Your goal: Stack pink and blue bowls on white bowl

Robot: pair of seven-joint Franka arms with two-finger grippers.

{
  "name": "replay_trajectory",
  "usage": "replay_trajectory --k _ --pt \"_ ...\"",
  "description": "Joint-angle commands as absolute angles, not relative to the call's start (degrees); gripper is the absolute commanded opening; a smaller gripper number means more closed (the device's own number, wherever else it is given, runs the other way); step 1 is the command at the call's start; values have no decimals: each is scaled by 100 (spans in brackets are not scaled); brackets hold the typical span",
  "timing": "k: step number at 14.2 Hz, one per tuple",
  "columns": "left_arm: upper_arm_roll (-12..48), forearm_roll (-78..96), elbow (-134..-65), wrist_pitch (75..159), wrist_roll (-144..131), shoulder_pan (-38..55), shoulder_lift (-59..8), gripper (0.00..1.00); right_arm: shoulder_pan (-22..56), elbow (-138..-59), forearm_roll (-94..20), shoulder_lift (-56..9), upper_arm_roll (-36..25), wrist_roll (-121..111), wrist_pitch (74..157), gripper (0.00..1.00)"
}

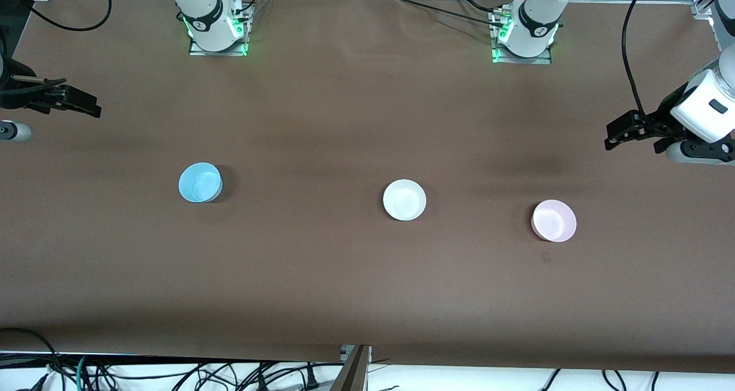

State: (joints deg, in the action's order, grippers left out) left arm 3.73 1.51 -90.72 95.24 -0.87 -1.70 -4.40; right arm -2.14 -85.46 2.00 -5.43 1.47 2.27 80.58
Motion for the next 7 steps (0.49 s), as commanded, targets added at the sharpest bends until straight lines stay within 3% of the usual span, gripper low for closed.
replay_trajectory --k 1,5,7 --pt "387 114 -8912 9466 -132 -167 -519 100 -237 -8473 185 -563 158 264 8051 100" --pt "360 27 -8834 9588 -62 -176 -755 100 -246 -8473 185 -563 158 264 8051 100" --pt "378 -324 -8431 9721 -88 -176 -1202 100 -246 -8473 185 -563 158 264 8068 100"
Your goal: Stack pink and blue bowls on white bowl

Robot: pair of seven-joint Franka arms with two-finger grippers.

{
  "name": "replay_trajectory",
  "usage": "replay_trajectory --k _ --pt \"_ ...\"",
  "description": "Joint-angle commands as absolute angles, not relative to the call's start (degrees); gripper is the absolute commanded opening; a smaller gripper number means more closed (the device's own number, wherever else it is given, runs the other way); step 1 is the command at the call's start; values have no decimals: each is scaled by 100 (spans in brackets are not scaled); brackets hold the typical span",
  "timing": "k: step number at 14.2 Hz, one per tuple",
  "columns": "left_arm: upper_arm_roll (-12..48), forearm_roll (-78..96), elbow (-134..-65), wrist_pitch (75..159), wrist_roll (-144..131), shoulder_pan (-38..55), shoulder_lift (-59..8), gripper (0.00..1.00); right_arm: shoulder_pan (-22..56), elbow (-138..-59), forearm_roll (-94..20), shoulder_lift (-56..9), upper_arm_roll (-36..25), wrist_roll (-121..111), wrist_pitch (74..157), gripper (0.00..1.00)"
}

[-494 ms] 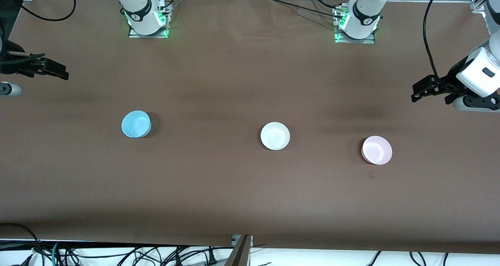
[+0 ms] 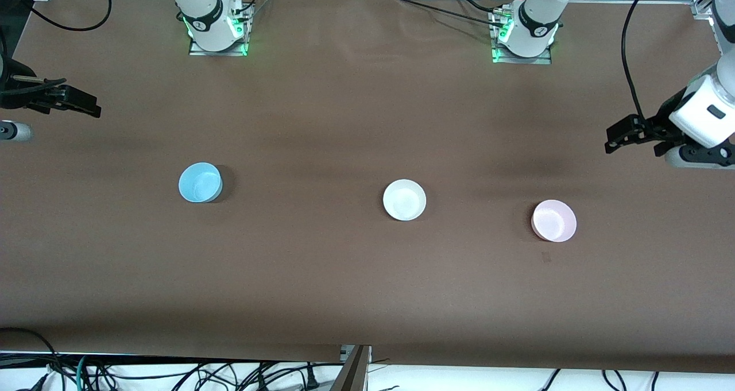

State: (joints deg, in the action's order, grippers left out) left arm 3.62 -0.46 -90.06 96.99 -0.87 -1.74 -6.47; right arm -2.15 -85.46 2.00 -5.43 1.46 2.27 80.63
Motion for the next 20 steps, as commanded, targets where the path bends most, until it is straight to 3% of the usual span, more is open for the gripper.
replay_trajectory --k 1,4,8,12,20 --pt "369 -308 -8229 9721 -131 -202 -1483 100 -246 -8473 185 -563 158 264 8068 100" --pt "343 -378 -8252 10393 -35 -342 -1994 100 -255 -8473 185 -563 158 264 8068 100" --pt "325 -387 -8910 11326 -9 -632 -2530 100 -255 -8473 185 -563 158 264 8077 100" --pt "325 -387 -10246 13014 -18 -791 -2549 100 -255 -8473 185 -563 158 281 8121 100" --pt "325 -387 -11355 14615 -18 -905 -2821 99 -228 -8534 141 -1211 167 360 8691 100"
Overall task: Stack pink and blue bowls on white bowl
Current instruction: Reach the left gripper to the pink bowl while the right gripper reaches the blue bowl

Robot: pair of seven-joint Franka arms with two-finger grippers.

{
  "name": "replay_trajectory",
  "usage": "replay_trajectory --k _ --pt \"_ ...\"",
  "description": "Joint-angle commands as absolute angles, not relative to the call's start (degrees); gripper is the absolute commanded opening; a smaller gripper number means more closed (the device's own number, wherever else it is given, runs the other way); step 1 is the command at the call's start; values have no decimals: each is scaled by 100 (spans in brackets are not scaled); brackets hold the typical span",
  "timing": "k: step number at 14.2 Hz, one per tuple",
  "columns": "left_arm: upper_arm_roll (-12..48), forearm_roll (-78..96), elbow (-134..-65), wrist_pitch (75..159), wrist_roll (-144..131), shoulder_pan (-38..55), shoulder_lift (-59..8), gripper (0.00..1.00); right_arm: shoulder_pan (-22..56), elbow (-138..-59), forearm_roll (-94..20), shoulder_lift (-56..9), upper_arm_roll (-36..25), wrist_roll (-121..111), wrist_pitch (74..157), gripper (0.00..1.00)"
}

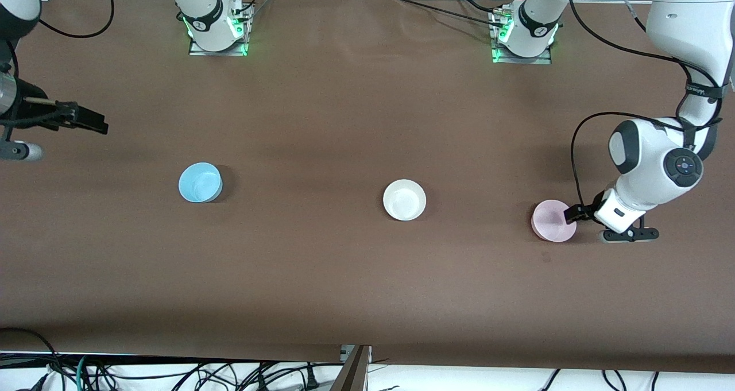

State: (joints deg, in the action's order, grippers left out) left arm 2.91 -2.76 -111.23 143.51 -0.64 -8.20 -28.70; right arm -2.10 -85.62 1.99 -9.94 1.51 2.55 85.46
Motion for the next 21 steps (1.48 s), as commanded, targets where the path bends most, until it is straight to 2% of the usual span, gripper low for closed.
replay_trajectory --k 1,5,6,11,17,21 --pt "325 -387 -11382 14660 -18 -914 -2847 96 -263 -8534 141 -1343 158 360 8753 100" --pt "334 -396 -11549 14775 -18 -905 -2848 83 -264 -8525 114 -2116 158 361 8937 100" --pt "334 -396 -11549 14774 -18 -905 -2848 77 -272 -8525 106 -2318 158 326 9191 100" --pt "343 -387 -11540 14766 -26 -853 -2856 32 -501 -8639 36 -3058 158 -113 10097 100" --pt "360 -387 -11514 14766 -26 -835 -2856 0 -650 -9746 -473 -3085 184 -229 11460 100" --pt "387 -396 -11496 14766 -26 -817 -2848 0 -659 -10080 -668 -3085 220 -255 11733 100"
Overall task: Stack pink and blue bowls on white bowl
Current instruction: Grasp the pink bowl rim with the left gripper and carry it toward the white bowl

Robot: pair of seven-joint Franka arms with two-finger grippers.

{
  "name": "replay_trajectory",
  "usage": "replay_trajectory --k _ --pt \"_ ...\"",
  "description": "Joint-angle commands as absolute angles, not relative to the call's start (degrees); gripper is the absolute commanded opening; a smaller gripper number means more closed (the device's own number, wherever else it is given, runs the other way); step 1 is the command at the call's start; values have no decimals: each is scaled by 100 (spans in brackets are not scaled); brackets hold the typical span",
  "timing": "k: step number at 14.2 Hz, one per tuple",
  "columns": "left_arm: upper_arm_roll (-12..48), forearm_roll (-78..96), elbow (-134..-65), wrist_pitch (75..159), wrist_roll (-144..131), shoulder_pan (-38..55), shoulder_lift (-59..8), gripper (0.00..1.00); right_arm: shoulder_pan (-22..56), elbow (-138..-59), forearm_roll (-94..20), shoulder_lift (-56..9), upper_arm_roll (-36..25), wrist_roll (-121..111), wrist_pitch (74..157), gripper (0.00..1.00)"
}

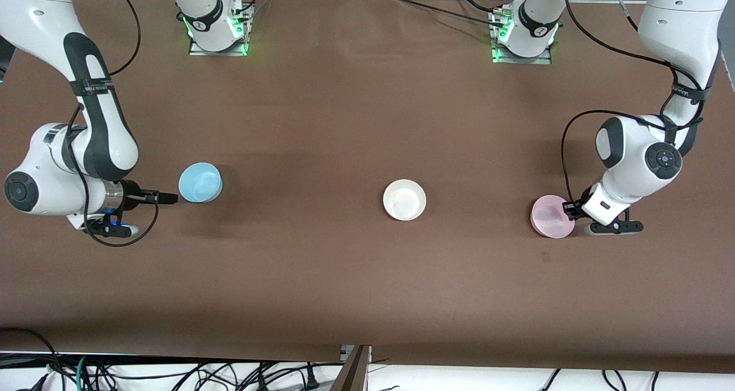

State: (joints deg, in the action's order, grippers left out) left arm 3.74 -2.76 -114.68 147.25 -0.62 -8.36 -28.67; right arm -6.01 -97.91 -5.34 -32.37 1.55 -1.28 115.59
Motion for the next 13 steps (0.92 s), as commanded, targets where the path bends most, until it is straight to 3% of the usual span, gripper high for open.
replay_trajectory --k 1,5,11,12,13 --pt "387 -387 -11487 14766 -70 -783 -2822 0 -659 -10212 -807 -3076 220 -264 11838 100" --pt "666 -316 -11470 14556 -682 -756 -2515 0 -677 -10739 -1186 -3024 220 -913 12269 100" --pt "1966 -316 -11470 14335 -3238 -756 -2250 0 -686 -10881 -1222 -3023 220 -1239 12349 100" --pt "2169 -343 -11470 14335 -3713 -747 -2250 0 -686 -10881 -1230 -3015 220 -1248 12340 98" --pt "2371 -369 -11470 14335 -4170 -712 -2250 0 -686 -10881 -1230 -3015 220 -1257 12331 90"
